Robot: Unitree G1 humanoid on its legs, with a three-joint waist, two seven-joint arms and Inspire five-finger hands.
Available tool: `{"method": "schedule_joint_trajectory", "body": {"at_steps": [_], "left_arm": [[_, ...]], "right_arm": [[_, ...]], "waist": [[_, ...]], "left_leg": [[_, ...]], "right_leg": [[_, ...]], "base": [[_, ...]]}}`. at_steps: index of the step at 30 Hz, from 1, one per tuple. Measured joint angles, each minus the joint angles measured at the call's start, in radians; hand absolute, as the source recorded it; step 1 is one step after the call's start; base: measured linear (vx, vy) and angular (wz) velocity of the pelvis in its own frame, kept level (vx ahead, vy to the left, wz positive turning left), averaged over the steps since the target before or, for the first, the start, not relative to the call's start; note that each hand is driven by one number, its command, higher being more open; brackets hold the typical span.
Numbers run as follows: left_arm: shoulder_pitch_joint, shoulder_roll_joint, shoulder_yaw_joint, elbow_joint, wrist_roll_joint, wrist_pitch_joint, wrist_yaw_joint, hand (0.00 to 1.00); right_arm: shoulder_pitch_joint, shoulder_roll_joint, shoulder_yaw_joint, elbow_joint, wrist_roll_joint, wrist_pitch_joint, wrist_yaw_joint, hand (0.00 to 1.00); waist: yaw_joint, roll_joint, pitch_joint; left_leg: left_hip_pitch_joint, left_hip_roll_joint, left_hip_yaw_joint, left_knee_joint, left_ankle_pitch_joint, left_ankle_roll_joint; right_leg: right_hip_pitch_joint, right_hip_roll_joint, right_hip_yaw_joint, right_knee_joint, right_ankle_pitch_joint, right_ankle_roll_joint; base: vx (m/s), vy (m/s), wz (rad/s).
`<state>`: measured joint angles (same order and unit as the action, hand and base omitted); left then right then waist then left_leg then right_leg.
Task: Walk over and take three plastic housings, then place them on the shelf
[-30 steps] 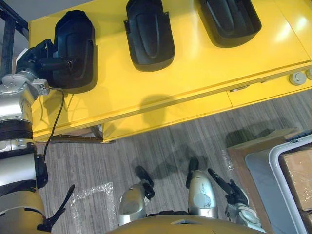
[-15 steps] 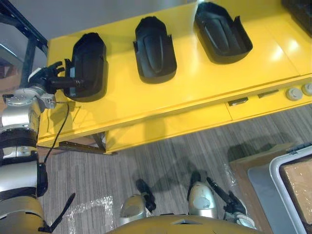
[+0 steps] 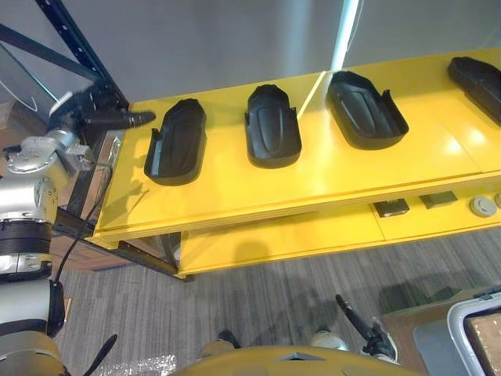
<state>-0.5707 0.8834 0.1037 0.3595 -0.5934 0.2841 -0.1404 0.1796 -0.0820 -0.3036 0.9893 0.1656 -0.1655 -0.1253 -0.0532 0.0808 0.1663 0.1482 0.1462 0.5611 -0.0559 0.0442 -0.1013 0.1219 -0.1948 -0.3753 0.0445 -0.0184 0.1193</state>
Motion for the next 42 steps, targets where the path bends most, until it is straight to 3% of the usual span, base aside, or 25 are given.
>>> {"method": "schedule_joint_trajectory", "body": {"at_steps": [5,9,11,14,19,23,26,31,35,42], "left_arm": [[0.044,-0.036,0.042,-0.202,-0.072,-0.135,0.096,1.00],[0.247,-0.244,0.130,-0.478,-0.060,-0.309,0.128,1.00],[0.418,-0.401,0.129,-0.611,-0.021,-0.389,0.119,1.00],[0.554,-0.517,0.104,-0.654,0.050,-0.420,0.109,1.00],[0.650,-0.560,0.040,-0.656,0.058,-0.424,0.063,1.00],[0.637,-0.551,0.010,-0.658,0.059,-0.432,0.066,1.00],[0.561,-0.505,-0.005,-0.649,0.058,-0.431,0.096,1.00],[0.384,-0.403,-0.007,-0.533,0.051,-0.428,0.126,1.00],[0.256,-0.326,-0.005,-0.380,0.046,-0.345,0.169,1.00],[0.073,-0.247,-0.011,-0.083,-0.065,-0.181,0.207,1.00]], "right_arm": [[0.005,-0.001,0.016,-0.082,-0.003,-0.044,-0.108,1.00],[0.111,0.015,0.112,-0.380,-0.089,-0.098,-0.268,1.00],[0.147,0.038,0.116,-0.557,-0.156,-0.140,-0.350,1.00],[0.154,0.056,0.105,-0.688,-0.217,-0.190,-0.428,1.00],[0.150,0.056,0.057,-0.727,-0.158,-0.212,-0.432,1.00],[0.164,0.049,0.059,-0.680,-0.149,-0.208,-0.365,1.00],[0.169,0.024,0.066,-0.559,-0.149,-0.131,-0.265,1.00],[0.199,-0.023,0.114,-0.363,-0.146,-0.034,-0.179,1.00],[0.209,-0.033,0.101,-0.195,-0.093,-0.015,-0.119,1.00],[0.239,-0.029,0.040,-0.056,0.003,0.003,-0.013,1.00]], "waist": [[-0.001,-0.011,-0.008],[-0.009,-0.010,-0.015],[-0.012,-0.014,-0.025],[-0.012,-0.026,-0.031],[-0.004,-0.060,-0.050],[-0.021,-0.055,-0.056],[-0.033,-0.043,-0.061],[-0.037,-0.012,-0.083],[-0.066,-0.004,-0.088],[-0.091,-0.027,-0.083]], "left_leg": [[0.001,0.001,0.015,0.001,0.000,0.000],[0.003,0.005,0.035,-0.001,-0.003,-0.002],[0.001,0.007,0.049,-0.002,-0.004,-0.004],[0.001,0.008,0.059,-0.001,-0.004,-0.004],[0.002,0.003,0.059,-0.001,-0.004,-0.004],[0.004,0.000,0.061,-0.023,0.002,0.003],[0.001,-0.002,0.065,-0.031,0.012,0.001],[0.001,0.005,0.084,-0.032,0.017,-0.003],[0.011,0.006,0.097,-0.031,0.020,-0.004],[0.011,0.003,0.121,-0.032,0.020,-0.004]], "right_leg": [[-0.010,0.000,0.017,0.000,0.006,-0.001],[-0.018,0.004,0.032,0.000,0.011,-0.003],[-0.031,0.007,0.045,0.000,0.015,-0.007],[-0.034,0.010,0.052,-0.011,0.026,-0.012],[-0.031,0.006,0.052,-0.015,0.038,-0.011],[-0.033,0.005,0.054,-0.020,0.043,-0.009],[-0.038,0.010,0.056,-0.030,0.052,-0.009],[-0.052,0.020,0.081,-0.032,0.053,-0.009],[-0.053,0.023,0.098,-0.032,0.055,-0.010],[-0.076,0.025,0.133,-0.031,0.066,-0.008]], "base": [[-0.04,0.011,-0.09],[-0.02,0.007,-0.14],[-0.01,0.005,-0.16],[-0.02,0.006,-0.11],[-0.04,0.014,0.00],[-0.06,0.011,0.00],[-0.04,0.006,-0.03],[0.00,-0.004,-0.13],[0.01,0.001,-0.13],[-0.03,0.007,-0.13]]}}
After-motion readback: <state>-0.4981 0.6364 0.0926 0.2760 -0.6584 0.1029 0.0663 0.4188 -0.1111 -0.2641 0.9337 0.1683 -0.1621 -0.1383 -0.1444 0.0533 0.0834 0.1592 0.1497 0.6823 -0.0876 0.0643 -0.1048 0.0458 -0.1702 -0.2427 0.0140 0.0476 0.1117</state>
